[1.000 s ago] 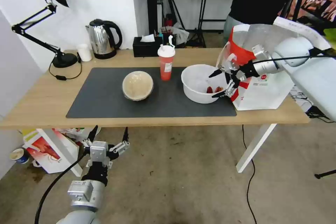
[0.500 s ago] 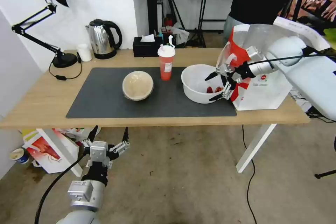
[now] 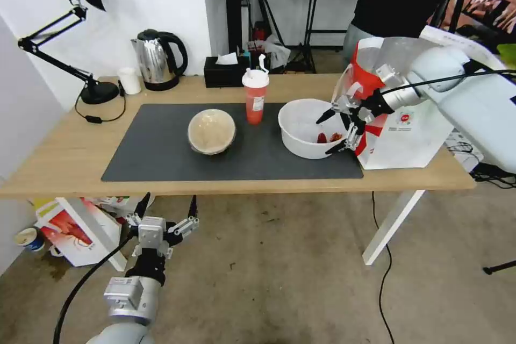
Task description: Pick up the trash from the table and place it into the takeout bag.
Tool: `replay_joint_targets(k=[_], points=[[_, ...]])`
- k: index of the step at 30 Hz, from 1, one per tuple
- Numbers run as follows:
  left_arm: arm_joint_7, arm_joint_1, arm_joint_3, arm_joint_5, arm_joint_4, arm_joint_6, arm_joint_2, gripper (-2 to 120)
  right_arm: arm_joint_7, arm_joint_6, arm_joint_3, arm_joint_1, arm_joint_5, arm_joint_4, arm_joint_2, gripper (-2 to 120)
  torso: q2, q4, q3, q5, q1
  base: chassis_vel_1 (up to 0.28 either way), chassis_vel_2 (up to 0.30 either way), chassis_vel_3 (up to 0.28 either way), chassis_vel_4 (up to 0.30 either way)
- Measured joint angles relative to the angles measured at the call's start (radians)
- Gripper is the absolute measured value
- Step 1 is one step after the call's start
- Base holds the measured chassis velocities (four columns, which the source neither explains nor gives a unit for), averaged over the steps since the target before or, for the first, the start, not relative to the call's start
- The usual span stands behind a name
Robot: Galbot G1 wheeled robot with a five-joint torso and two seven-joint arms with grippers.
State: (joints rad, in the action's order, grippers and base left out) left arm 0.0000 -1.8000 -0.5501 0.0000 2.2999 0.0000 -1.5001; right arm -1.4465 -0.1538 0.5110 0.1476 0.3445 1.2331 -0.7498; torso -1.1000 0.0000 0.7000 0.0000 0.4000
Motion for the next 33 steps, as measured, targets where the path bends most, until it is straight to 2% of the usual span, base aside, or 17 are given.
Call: replay_joint_targets(k=[33], points=[[0.0,0.0,0.0,0.0,0.0,0.0,0.0,100,-0.025,0.021,0.015,-0.028,-0.084,-0.043,-0.072,100,0.0,0.0,0.0,0.0001,0.0,0.0,0.0,0.0,0.0]])
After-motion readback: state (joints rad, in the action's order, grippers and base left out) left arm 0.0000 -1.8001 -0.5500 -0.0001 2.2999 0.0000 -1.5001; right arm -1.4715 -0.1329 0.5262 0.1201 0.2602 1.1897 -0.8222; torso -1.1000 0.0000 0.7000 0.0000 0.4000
